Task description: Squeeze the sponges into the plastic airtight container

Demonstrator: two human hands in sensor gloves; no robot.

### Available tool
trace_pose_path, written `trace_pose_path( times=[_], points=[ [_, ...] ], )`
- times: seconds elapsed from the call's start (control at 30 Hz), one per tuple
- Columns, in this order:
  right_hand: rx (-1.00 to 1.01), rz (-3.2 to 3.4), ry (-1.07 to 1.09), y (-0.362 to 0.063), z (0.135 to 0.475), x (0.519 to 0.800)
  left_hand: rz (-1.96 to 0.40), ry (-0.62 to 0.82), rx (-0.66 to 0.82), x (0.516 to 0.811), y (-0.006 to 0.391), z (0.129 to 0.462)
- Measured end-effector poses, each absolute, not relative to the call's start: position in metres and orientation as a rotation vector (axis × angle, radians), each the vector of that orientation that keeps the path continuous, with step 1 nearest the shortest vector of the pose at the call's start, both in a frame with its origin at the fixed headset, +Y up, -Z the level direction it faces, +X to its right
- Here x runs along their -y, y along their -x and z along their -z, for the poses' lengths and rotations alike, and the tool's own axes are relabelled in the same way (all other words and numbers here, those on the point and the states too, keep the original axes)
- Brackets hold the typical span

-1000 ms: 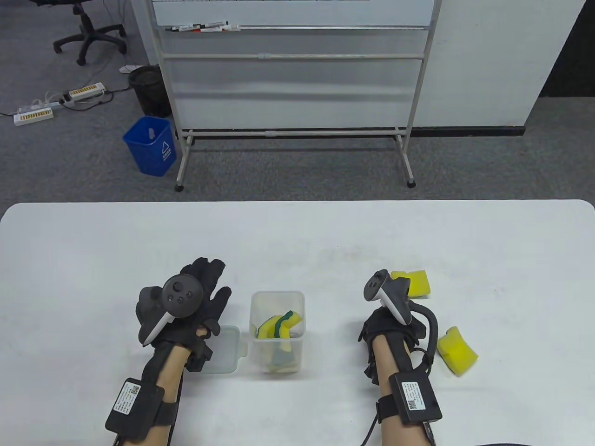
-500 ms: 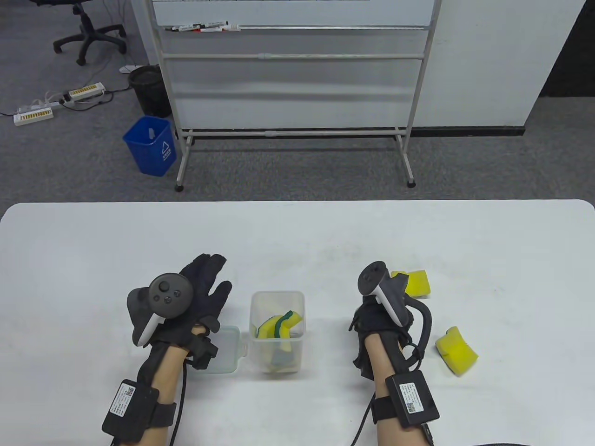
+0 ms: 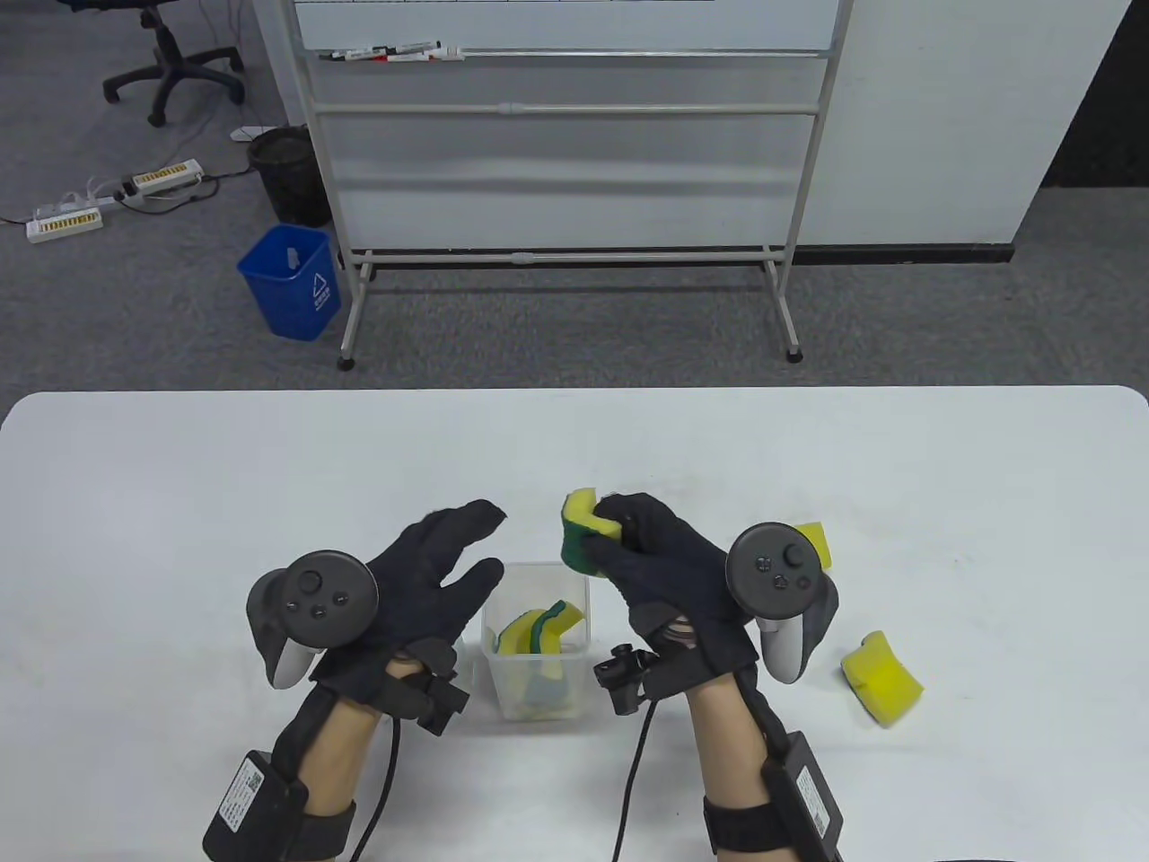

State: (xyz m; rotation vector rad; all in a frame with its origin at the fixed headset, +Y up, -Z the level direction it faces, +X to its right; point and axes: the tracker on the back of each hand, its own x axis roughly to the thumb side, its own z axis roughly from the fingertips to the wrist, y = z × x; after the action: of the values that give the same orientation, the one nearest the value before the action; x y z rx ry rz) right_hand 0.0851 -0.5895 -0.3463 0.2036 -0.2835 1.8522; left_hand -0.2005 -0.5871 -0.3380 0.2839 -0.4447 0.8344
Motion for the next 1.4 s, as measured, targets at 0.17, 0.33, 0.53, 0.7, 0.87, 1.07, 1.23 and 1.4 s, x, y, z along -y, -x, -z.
trace_pose_path(
  times=[0.17,0.33,0.53,0.7,0.87,1.07,1.23,1.4],
  points=[
    [0.294,-1.770,-0.325,-0.062,0.341,0.591,-0.963,-0.189,0.502,0.590,0.192,0.336],
    [0.222,-1.772,-0.417,-0.051,0.338,0.589,-0.943,-0.231,0.454,0.591,0.195,0.337],
    [0.205,-1.781,-0.451,-0.049,0.338,0.588,-1.071,-0.223,0.424,0.599,0.203,0.347],
    [0.521,-1.987,-0.394,-0.062,0.330,0.577,-0.952,-0.231,0.410,0.598,0.206,0.349],
    [0.253,-2.174,-0.595,-0.051,0.334,0.581,-0.788,-0.250,0.496,0.598,0.190,0.346],
    [0.379,-2.252,-0.554,-0.037,0.334,0.584,-0.700,-0.274,0.506,0.602,0.184,0.346],
    [0.508,-2.320,-0.496,-0.035,0.332,0.584,-0.591,-0.230,0.515,0.604,0.182,0.348],
    [0.527,-2.366,-0.410,-0.039,0.334,0.587,-0.543,-0.151,0.527,0.609,0.191,0.354]
  ],
)
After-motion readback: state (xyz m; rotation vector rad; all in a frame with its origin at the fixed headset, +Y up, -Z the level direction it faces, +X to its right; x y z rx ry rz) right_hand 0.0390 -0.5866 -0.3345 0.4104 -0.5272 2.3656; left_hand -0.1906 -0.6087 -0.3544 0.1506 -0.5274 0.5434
